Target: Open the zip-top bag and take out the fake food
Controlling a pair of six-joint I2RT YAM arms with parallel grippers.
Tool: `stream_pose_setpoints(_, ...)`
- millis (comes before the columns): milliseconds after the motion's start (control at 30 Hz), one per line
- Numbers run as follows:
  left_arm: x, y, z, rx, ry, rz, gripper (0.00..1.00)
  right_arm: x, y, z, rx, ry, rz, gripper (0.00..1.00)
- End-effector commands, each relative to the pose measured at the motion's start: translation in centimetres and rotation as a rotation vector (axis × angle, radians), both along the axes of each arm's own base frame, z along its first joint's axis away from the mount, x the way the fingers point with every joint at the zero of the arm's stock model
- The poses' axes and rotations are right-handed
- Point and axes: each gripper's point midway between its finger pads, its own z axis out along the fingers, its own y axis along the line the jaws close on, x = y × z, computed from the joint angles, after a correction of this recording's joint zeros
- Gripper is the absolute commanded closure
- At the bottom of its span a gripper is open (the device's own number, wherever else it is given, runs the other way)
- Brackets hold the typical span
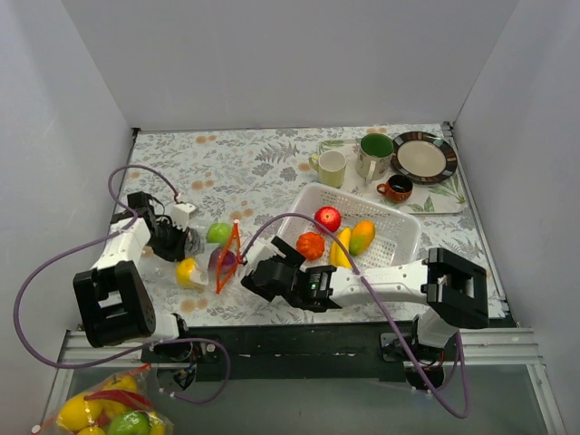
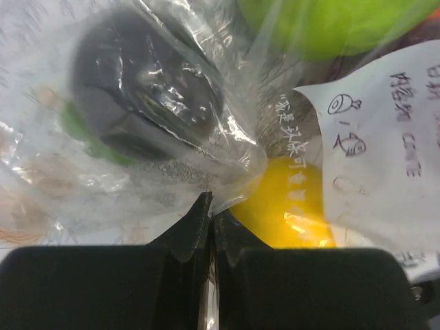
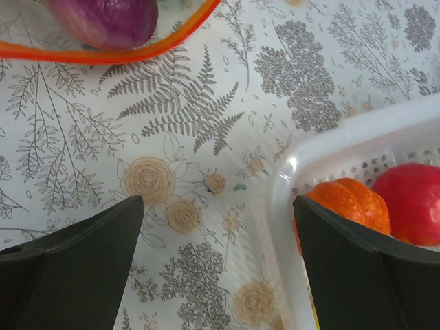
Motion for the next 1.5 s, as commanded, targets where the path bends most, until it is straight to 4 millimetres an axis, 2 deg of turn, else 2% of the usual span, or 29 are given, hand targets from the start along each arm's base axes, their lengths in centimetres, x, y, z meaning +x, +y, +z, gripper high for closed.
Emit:
stream_pose_setpoints(0, -0.6, 2.1, -3.1, 0.114, 0.057, 0.016, 1.00, 0.3, 4.9, 2.2, 0.125, -0.024, 0.071, 0.01)
stream_pose_setpoints(133, -1.9, 1.6, -4.5, 0.102, 0.109, -0.010, 1.00, 0.5, 7.7, 2.2, 0.156, -0.036, 0.141, 0.02)
stream_pose_setpoints(300, -2.4, 1.6, -4.9, 0.122, 0.108, -0.041, 1.00, 1.7, 11.2, 2.9, 0.240, 0.010, 0.201, 0.01)
stream_pose_setpoints(367, -2.7, 1.8, -4.9, 0.133, 0.110, -0.046, 1.00, 3.0, 12.2, 3.6, 0.285, 0.019, 0.198, 0.01)
stream_pose_setpoints(433, -2.8, 1.8, -4.9, 0.140, 0.110, -0.054, 1.00, 3.7, 12.8, 4.1, 0.303, 0.031, 0.198, 0.02)
stream_pose_setpoints(467, -2.9, 1.9, -4.9, 0.142, 0.111, -0.055, 1.00, 3.6, 13.0, 3.6, 0.287, 0.037, 0.199, 0.01)
stream_pose_setpoints(500, -3.0, 1.9, -4.9, 0.145, 0.114, -0.059, 1.00, 4.2, 13.3, 4.5, 0.285, 0.018, 0.186, 0.02)
stream_pose_setpoints(533, -3.0, 1.9, -5.0, 0.146, 0.112, -0.066, 1.00, 4.4, 13.2, 4.3, 0.269, 0.021, 0.174, 0.01)
stream_pose_setpoints(567, -3.1, 2.1, -4.9, 0.155, 0.111, -0.065, 1.00, 4.4, 12.4, 3.0, 0.209, 0.042, 0.154, 0.02)
stream_pose_setpoints(600, -3.1, 2.1, -5.0, 0.160, 0.109, -0.071, 1.00, 4.7, 11.8, 2.8, 0.185, 0.040, 0.117, 0.01)
stream_pose_setpoints(700, -3.2, 2.3, -5.2, 0.168, 0.108, -0.077, 1.00, 4.1, 8.8, 1.0, 0.157, 0.090, 0.047, 0.01)
stream_pose_setpoints(733, -3.1, 2.2, -5.2, 0.166, 0.104, -0.079, 1.00, 3.3, 6.5, -1.7, 0.108, 0.120, 0.028, 0.02)
stream_pose_setpoints(767, -3.2, 2.1, -5.3, 0.162, 0.109, -0.081, 1.00, 3.0, 5.6, -1.1, 0.147, 0.136, 0.002, 0.02)
stream_pose_setpoints(800, -3.1, 2.0, -5.4, 0.152, 0.110, -0.080, 1.00, 2.6, 4.7, -1.5, 0.154, 0.150, -0.013, 0.04)
stream_pose_setpoints(833, -2.9, 2.0, -5.3, 0.149, 0.107, -0.079, 1.00, 2.0, 2.4, -3.6, 0.108, 0.172, -0.034, 0.06)
stream_pose_setpoints(867, -2.8, 1.9, -5.3, 0.145, 0.109, -0.080, 1.00, 1.7, 1.7, -2.9, 0.146, 0.188, -0.060, 0.11)
stream_pose_setpoints(933, -2.8, 1.8, -5.3, 0.137, 0.111, -0.077, 1.00, 1.0, -0.3, -3.7, 0.136, 0.210, -0.094, 0.19)
stream_pose_setpoints(967, -2.7, 1.8, -5.2, 0.136, 0.111, -0.078, 1.00, 0.6, -1.6, -3.9, 0.148, 0.230, -0.121, 0.31)
stream_pose_setpoints(1000, -2.6, 1.8, -5.1, 0.135, 0.108, -0.078, 1.00, 0.4, -2.4, -3.8, 0.152, 0.230, -0.141, 0.38)
stream_pose_setpoints(1033, -2.6, 1.8, -5.0, 0.136, 0.105, -0.077, 1.00, 0.3, -2.8, -2.6, 0.190, 0.225, -0.152, 0.45)
stream_pose_setpoints(1067, -2.5, 1.8, -4.9, 0.136, 0.102, -0.079, 1.00, -0.3, -4.2, -3.5, 0.166, 0.240, -0.174, 0.56)
stream_pose_setpoints(1133, -2.5, 1.7, -4.8, 0.132, 0.101, -0.081, 1.00, -0.6, -5.5, -2.4, 0.186, 0.220, -0.191, 0.59)
stream_pose_setpoints(1200, -2.6, 1.7, -4.7, 0.132, 0.100, -0.083, 1.00, -1.2, -6.4, -2.3, 0.188, 0.223, -0.190, 0.52)
stream_pose_setpoints(1267, -2.6, 1.7, -4.6, 0.133, 0.097, -0.082, 1.00, -1.6, -6.8, -1.4, 0.208, 0.226, -0.173, 0.39)
stream_pose_setpoints(1300, -2.6, 1.7, -4.6, 0.133, 0.097, -0.084, 1.00, -1.6, -6.8, -1.0, 0.209, 0.215, -0.157, 0.32)
stream_pose_setpoints(1333, -2.7, 1.7, -4.7, 0.131, 0.102, -0.081, 1.00, -1.6, -6.8, -0.5, 0.209, 0.206, -0.148, 0.18)
stream_pose_setpoints(1400, -2.6, 1.6, -4.6, 0.128, 0.101, -0.077, 1.00, -1.1, -6.2, 0.8, 0.203, 0.173, -0.126, 0.03)
stream_pose_setpoints(1467, -2.7, 1.4, -4.4, 0.117, 0.101, -0.078, 1.00, -0.7, -5.7, 1.2, 0.168, 0.155, -0.121, 0.02)
